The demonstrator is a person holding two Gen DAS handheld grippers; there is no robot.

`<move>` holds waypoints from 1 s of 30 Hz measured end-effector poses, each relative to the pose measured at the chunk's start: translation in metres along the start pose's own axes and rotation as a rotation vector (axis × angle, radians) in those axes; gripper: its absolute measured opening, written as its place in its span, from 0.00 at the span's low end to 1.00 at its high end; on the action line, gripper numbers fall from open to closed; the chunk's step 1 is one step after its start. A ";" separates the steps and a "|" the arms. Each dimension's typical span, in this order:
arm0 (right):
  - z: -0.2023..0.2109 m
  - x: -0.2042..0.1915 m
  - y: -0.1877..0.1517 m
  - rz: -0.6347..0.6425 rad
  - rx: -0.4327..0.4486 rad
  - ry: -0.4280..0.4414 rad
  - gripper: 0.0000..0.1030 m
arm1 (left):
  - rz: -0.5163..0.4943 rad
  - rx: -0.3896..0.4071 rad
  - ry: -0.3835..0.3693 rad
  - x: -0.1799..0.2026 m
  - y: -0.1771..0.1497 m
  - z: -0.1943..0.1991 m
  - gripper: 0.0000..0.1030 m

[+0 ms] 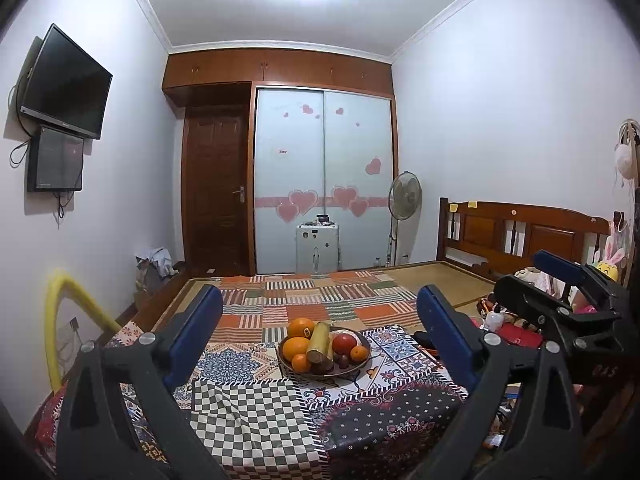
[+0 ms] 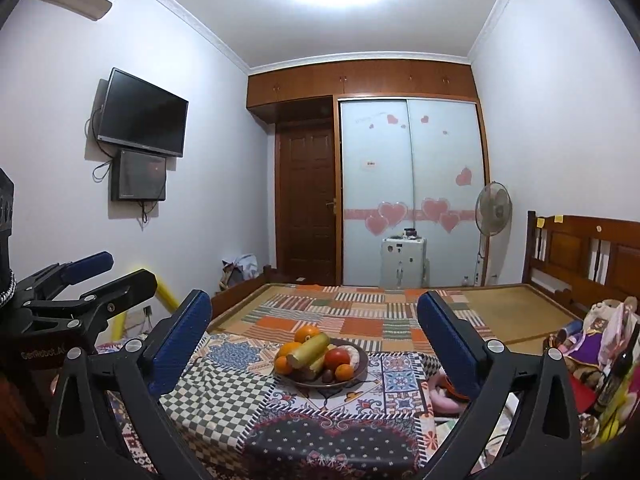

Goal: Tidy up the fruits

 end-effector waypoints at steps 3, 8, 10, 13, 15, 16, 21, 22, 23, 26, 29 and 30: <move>0.000 0.001 0.001 -0.003 -0.002 -0.002 1.00 | -0.003 -0.005 -0.001 0.001 -0.001 -0.001 0.96; 0.000 0.002 0.002 0.000 -0.003 -0.007 1.00 | -0.006 -0.002 -0.004 0.001 0.001 -0.003 0.97; -0.001 0.003 0.003 -0.001 -0.005 -0.006 1.00 | -0.004 -0.001 -0.006 0.002 0.000 -0.003 0.97; -0.001 0.004 0.003 -0.004 -0.006 -0.007 1.00 | -0.005 -0.001 -0.008 0.002 0.000 -0.003 0.97; -0.001 0.005 0.003 -0.006 -0.007 -0.008 1.00 | -0.009 -0.002 -0.007 0.003 0.000 -0.004 0.98; -0.002 0.005 0.003 -0.008 -0.008 -0.008 1.00 | -0.009 -0.001 -0.007 0.003 0.000 -0.003 0.98; -0.002 0.004 0.004 -0.002 -0.007 -0.010 1.00 | -0.004 0.004 -0.005 0.003 0.000 -0.003 1.00; -0.002 0.004 0.004 -0.002 -0.007 -0.009 1.00 | -0.003 0.003 -0.006 0.003 0.000 -0.003 1.00; -0.002 0.004 0.005 -0.002 -0.006 -0.009 1.00 | -0.002 0.003 -0.007 0.003 0.000 -0.003 1.00; -0.003 0.004 0.004 -0.003 -0.004 -0.011 1.00 | 0.003 -0.004 -0.015 0.002 0.001 -0.004 1.00; -0.003 0.004 0.006 -0.003 -0.003 -0.013 1.00 | 0.000 0.000 -0.014 0.003 0.001 -0.004 1.00; -0.003 0.004 0.005 -0.004 -0.002 -0.013 1.00 | -0.002 0.000 -0.016 0.003 0.001 -0.004 1.00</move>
Point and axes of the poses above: each gripper's, at about its wrist camera, not at the fingertips, and z roughly against the way its jaws point, x to its right, y to its top, the point moved 2 cm from there along -z, roughly the way its jaws point, and after that the axes turned 11 degrees about -y, right-handed, at the moved point
